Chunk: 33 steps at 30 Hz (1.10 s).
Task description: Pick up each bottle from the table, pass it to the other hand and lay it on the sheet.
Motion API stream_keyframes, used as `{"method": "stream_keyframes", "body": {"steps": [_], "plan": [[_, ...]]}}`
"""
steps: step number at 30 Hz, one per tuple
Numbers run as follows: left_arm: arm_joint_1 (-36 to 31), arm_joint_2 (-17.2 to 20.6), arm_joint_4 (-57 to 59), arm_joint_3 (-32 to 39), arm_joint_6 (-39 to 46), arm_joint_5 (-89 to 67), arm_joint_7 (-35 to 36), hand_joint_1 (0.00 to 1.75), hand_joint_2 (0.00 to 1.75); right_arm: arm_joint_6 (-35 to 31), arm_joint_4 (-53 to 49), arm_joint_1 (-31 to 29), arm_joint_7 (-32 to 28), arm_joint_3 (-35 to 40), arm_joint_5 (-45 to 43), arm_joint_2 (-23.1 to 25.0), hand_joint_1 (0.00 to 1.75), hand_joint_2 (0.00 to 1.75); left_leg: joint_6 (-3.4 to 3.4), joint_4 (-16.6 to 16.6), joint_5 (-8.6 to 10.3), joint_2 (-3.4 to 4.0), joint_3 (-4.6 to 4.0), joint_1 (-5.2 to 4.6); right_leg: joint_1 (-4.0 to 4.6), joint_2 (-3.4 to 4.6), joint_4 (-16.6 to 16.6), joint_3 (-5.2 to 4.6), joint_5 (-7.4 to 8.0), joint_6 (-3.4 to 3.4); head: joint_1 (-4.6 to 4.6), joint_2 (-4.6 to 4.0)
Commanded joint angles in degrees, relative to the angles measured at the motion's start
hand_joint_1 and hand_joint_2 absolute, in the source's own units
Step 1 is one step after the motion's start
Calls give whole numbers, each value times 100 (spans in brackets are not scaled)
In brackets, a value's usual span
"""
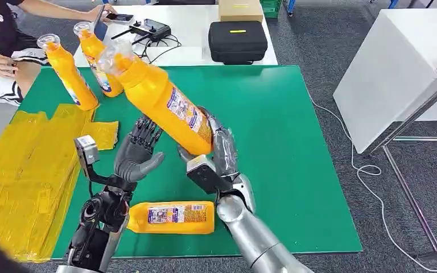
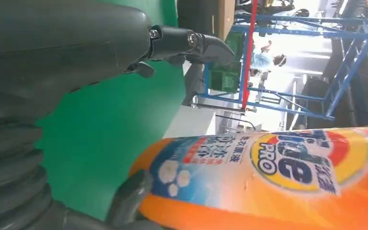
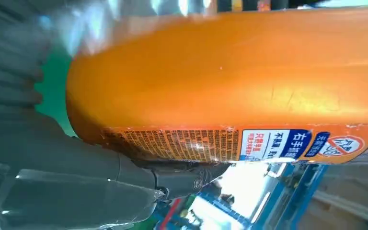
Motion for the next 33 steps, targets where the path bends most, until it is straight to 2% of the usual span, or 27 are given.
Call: {"method": "stream_keyframes", "body": {"steps": [1,10,12,14,16,19,22,28,33], "plan": [[-117,125,79,-136,16,22,50,0,175,-28,293,-336,44,-205,-40,-168,175,175,2,-7,-8,2,26,-2,0,-7,-3,25,-9,3,0,0],[-93,100,11,-152,90,26,112,0,175,-182,595,-374,315,-264,22,-166,175,175,4,-10,-12,0,41,-2,1,-13,-8,41,-13,4,-2,0],[-97,95,4,-160,93,23,130,0,175,-128,675,-388,375,-188,101,-149,175,175,2,-6,-6,2,20,-2,0,-6,-5,19,-6,3,0,0],[-116,75,3,-163,82,36,154,0,175,-121,854,-424,653,63,424,-125,175,175,3,-10,-14,1,43,-1,1,-11,-7,42,-15,4,-2,0],[-134,51,4,-172,58,37,187,0,175,105,1024,-451,924,263,640,-100,175,175,2,-6,-5,0,18,-1,0,-7,-4,17,-6,2,-2,0],[-201,9,48,-197,14,43,231,0,175,395,1239,-441,1352,558,980,-53,175,175,2,-8,-11,3,33,-1,1,-8,-4,31,-11,3,-2,0],[-243,2,103,-200,17,58,237,0,175,493,1272,-362,1420,768,1213,3,175,175,1,-6,-3,-4,13,-1,0,-11,-3,13,-5,1,0,0],[-277,20,195,-211,3,142,177,0,175,523,1251,-215,1565,1286,1843,113,175,175,2,-11,-14,-5,46,1,4,-18,-8,46,-18,3,0,0],[-249,22,176,-208,19,150,174,0,175,473,1230,-170,1572,1376,1937,154,175,175,1,-7,-5,-7,18,0,2,-14,-5,18,-8,2,-2,0]]}}
